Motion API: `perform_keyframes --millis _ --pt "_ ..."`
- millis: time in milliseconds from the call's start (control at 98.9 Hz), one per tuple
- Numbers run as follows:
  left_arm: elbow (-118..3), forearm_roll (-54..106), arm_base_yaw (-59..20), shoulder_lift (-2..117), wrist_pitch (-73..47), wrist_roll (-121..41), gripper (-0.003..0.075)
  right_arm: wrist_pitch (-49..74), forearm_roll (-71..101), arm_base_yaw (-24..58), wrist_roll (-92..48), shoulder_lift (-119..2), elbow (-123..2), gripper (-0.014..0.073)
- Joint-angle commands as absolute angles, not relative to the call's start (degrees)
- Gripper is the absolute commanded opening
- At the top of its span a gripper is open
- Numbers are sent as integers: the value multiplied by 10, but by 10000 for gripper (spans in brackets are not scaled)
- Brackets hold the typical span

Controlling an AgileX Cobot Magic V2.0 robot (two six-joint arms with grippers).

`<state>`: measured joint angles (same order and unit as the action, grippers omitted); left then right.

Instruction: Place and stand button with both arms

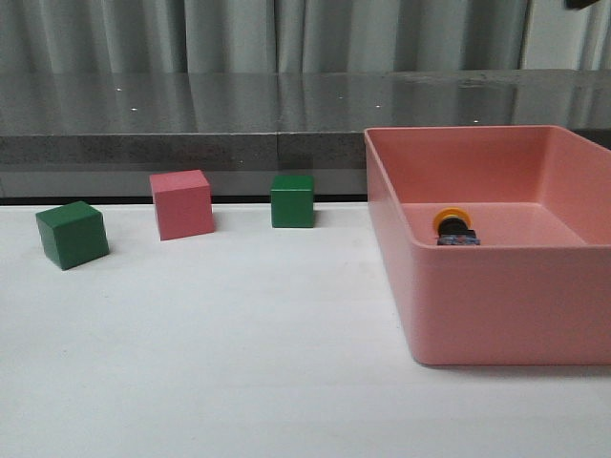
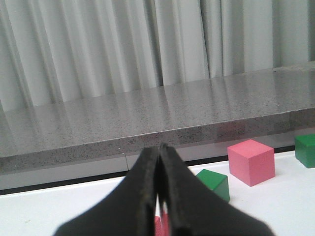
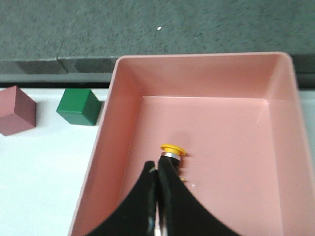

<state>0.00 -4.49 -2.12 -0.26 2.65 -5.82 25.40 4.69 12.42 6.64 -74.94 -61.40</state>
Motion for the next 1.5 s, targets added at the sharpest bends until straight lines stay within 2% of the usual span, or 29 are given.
perform_keyframes --millis 0,121,222,313,485,546,617,1041,1142,1263,1334,1405,1486 --pt "26 -43 -21 -21 72 -52 -20 217 50 136 49 -799 -664 -61" --pt "26 -43 -21 -21 72 -52 -20 243 50 136 49 -876 -706 -51" --pt "26 -43 -21 -21 72 -52 -19 274 50 136 47 -916 -726 12" --pt "26 -43 -21 -21 72 -52 -20 277 50 136 47 -937 -727 141" --pt "26 -43 -21 -21 72 -52 -20 278 50 136 47 -960 -727 506" --pt "26 -43 -21 -21 72 -52 -20 272 50 136 47 -968 -727 594" --pt "26 -43 -21 -21 72 -52 -20 266 50 136 47 -980 -727 622" --pt "26 -43 -21 -21 72 -52 -20 242 50 136 47 -1072 -727 602" --pt "26 -43 -21 -21 72 -52 -20 242 50 136 47 -1081 -727 477" --pt "26 -43 -21 -21 72 -52 -20 248 50 136 47 -1083 -728 188" --pt "26 -43 -21 -21 72 -52 -20 262 50 136 47 -1079 -733 56" --pt "26 -43 -21 -21 72 -52 -20 288 50 136 47 -1074 -748 -7" --pt "26 -43 -21 -21 72 -52 -20 335 39 136 47 -1063 -774 -15"
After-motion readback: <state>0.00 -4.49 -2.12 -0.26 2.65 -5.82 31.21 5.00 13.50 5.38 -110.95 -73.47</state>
